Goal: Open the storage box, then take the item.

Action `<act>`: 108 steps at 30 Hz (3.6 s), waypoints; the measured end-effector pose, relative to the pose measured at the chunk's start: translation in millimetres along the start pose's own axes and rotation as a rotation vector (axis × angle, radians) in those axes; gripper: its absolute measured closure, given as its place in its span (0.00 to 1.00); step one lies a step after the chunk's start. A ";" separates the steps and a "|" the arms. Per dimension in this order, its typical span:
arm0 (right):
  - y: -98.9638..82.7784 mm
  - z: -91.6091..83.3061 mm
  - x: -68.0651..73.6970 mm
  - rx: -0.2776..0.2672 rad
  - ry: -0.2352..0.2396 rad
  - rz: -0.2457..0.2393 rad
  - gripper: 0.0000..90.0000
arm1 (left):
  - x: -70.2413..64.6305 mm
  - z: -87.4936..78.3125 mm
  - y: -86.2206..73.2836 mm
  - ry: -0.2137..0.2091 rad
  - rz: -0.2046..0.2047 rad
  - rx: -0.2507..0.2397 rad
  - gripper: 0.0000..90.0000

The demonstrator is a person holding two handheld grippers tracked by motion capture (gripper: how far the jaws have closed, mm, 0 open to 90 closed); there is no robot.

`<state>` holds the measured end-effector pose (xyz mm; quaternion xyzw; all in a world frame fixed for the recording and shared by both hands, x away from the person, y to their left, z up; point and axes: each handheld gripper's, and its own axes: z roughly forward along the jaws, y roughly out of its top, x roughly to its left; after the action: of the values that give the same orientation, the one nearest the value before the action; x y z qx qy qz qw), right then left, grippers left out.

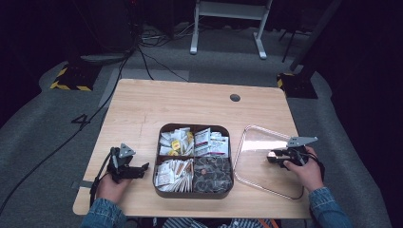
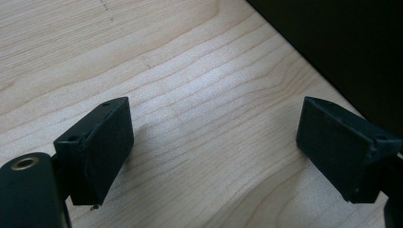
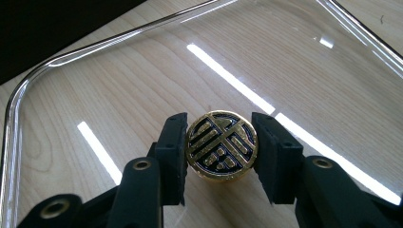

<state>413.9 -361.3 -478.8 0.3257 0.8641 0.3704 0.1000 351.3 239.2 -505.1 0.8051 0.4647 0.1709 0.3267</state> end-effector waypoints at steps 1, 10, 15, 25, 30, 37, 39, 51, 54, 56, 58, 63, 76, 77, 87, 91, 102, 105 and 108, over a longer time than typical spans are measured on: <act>0.0 0.3 0.1 0.001 -0.001 -0.002 0.65 | 0.0 0.0 0.0 0.000 0.000 0.000 0.14; -1.7 4.7 1.6 0.007 0.005 0.002 0.65 | -0.1 0.2 -0.2 0.003 -0.005 -0.005 0.14; -1.6 4.3 1.2 -0.007 0.012 0.019 0.62 | -0.2 0.0 -0.2 0.005 -0.005 -0.003 0.15; 2.7 -1.2 4.8 -0.065 -0.026 0.049 0.49 | -0.1 0.1 -0.3 0.005 -0.007 -0.006 0.15; 8.8 -3.4 9.7 -0.102 -0.008 0.070 0.52 | -0.5 -0.9 -1.2 0.008 -0.003 -0.006 0.15; 23.1 -6.7 18.6 -0.145 -0.050 0.110 0.41 | -1.0 -1.4 -1.5 0.008 -0.007 -0.003 0.16; 27.3 -8.5 21.2 -0.151 -0.058 0.115 0.41 | -1.0 -1.4 -1.5 0.008 -0.007 -0.004 0.16; 52.7 -27.8 32.9 -0.129 0.027 0.142 0.66 | -1.9 -0.6 -0.9 0.015 -0.007 -0.006 0.16; 61.8 -31.9 37.5 -0.142 0.025 0.121 0.65 | -1.8 -0.6 -0.8 0.015 -0.006 -0.007 0.16; 67.4 -34.3 40.8 -0.159 0.021 0.103 0.65 | -1.8 -0.6 -0.8 0.015 -0.007 -0.006 0.16; 74.5 -36.3 45.4 -0.182 0.028 0.089 0.65 | -1.8 -0.6 -0.8 0.015 -0.007 -0.007 0.16; 88.7 -33.6 53.4 -0.215 0.046 0.069 0.61 | -1.9 -0.6 -0.9 0.015 -0.007 -0.006 0.16; 124.0 2.9 77.8 -0.212 0.089 -0.089 0.62 | -2.6 -1.1 -1.7 0.008 -0.006 -0.007 0.16; 126.1 6.4 79.0 -0.217 0.086 -0.104 0.61 | -2.6 -1.3 -1.8 0.008 -0.004 -0.006 0.16; 139.8 35.7 89.0 -0.142 0.117 -0.043 0.59 | -2.5 -1.3 -1.9 0.007 -0.003 -0.007 0.16; 143.2 47.6 95.2 -0.115 0.135 -0.050 0.62 | -2.2 -1.0 -1.4 0.005 0.000 -0.006 0.16; 147.6 83.8 112.7 -0.055 0.155 -0.070 0.60 | -2.1 -0.9 -1.3 0.004 0.001 -0.006 0.16; 147.9 91.2 115.5 -0.022 0.163 -0.073 0.59 | -2.1 -0.9 -1.3 0.004 0.001 -0.006 0.16; 147.9 97.5 118.4 -0.003 0.168 -0.075 0.59 | -2.1 -0.9 -1.4 0.004 0.001 -0.006 0.16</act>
<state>435.7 -153.9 -435.2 0.2609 0.8804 0.3938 0.0414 348.8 238.2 -505.3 0.8040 0.4642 0.1741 0.3283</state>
